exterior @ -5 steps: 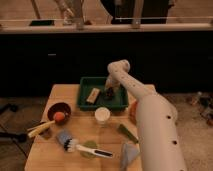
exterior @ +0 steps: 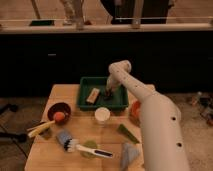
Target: Place grapes in table surface
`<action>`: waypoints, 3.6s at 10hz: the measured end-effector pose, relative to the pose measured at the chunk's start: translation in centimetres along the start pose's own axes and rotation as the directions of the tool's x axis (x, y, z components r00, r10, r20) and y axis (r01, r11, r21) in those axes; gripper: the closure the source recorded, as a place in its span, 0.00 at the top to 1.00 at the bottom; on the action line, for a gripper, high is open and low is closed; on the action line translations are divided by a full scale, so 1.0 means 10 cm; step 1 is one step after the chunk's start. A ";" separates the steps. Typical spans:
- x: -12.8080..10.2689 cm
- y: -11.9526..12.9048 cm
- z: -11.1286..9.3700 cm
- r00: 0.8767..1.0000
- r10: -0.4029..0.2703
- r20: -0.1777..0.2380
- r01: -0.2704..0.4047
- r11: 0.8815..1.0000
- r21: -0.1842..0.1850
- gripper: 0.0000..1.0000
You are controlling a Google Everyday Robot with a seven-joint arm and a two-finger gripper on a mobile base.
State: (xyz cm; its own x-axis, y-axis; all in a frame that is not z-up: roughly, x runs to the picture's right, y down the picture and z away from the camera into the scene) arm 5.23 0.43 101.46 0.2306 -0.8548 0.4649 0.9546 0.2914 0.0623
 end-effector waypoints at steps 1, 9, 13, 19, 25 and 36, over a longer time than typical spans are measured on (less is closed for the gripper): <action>-0.01 0.00 -0.03 1.000 -0.005 -0.006 0.005 1.000 0.001 0.00; 0.19 -0.24 -0.84 0.986 -0.071 -0.153 0.076 0.997 0.031 0.00; 0.33 -0.06 -1.28 0.971 -0.059 -0.234 0.067 0.997 0.026 0.00; 0.55 0.56 -1.72 0.949 0.017 -0.316 -0.020 1.000 -0.008 0.00; 0.67 1.06 -1.66 0.936 0.133 -0.325 -0.147 0.989 -0.019 0.00; 0.46 1.61 -1.68 0.898 0.260 -0.354 -0.278 0.961 0.000 0.00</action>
State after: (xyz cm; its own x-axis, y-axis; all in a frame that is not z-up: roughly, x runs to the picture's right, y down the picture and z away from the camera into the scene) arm 24.78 -6.05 89.80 0.5223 -0.8442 0.1208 0.8528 0.5177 -0.0692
